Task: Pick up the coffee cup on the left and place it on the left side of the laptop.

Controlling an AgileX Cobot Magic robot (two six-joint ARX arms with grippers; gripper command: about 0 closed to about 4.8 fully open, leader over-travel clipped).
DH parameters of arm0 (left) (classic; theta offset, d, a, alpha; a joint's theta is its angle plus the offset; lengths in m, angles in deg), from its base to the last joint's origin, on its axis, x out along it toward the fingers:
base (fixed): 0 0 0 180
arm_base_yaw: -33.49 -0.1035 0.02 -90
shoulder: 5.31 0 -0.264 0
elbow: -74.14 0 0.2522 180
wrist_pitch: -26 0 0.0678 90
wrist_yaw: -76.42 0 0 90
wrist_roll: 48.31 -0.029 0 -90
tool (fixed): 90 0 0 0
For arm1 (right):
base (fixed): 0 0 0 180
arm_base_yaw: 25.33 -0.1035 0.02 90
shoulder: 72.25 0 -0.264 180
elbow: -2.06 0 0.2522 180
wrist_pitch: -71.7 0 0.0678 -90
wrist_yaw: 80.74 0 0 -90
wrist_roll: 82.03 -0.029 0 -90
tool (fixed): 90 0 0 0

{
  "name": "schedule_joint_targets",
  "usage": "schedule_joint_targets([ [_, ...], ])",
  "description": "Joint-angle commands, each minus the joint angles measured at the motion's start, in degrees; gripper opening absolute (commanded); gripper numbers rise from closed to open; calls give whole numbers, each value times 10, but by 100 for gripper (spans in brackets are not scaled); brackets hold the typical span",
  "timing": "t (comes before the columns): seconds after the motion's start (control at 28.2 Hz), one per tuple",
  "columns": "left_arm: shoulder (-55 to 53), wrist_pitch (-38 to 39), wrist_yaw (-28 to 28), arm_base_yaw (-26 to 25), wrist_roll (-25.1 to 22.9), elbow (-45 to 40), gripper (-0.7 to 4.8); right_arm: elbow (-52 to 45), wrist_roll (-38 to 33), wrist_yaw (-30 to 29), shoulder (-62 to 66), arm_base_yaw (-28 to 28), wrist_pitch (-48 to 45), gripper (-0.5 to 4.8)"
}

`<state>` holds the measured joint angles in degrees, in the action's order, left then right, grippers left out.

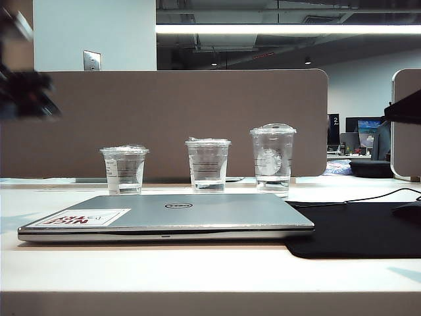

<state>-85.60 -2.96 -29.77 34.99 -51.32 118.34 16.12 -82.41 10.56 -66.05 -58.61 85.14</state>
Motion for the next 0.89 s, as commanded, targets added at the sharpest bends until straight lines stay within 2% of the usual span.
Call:
schedule_joint_targets([
  [0.04,-70,-13,-42,1,0,37,202,-2,0,1,0,0,-8,-4],
  [0.11,-104,-15,-43,1,0,56,258,-2,0,1,0,4,-8,-4],
  [0.18,-163,-16,-45,1,0,94,366,-2,0,1,0,23,-7,-4],
  [0.25,-179,-16,-48,1,0,104,403,-2,0,1,0,31,-8,-4],
  [0.43,-202,-16,-72,2,29,119,409,-2,0,1,0,37,-8,-4],
  [0.53,-212,-23,-72,3,30,120,409,-2,0,1,0,37,-8,-4],
  [0.78,-275,-125,-73,2,30,127,409,-2,0,1,0,37,-8,-4],
  [0.89,-304,-126,-90,2,30,154,409,-2,0,1,0,37,-8,-4],
])
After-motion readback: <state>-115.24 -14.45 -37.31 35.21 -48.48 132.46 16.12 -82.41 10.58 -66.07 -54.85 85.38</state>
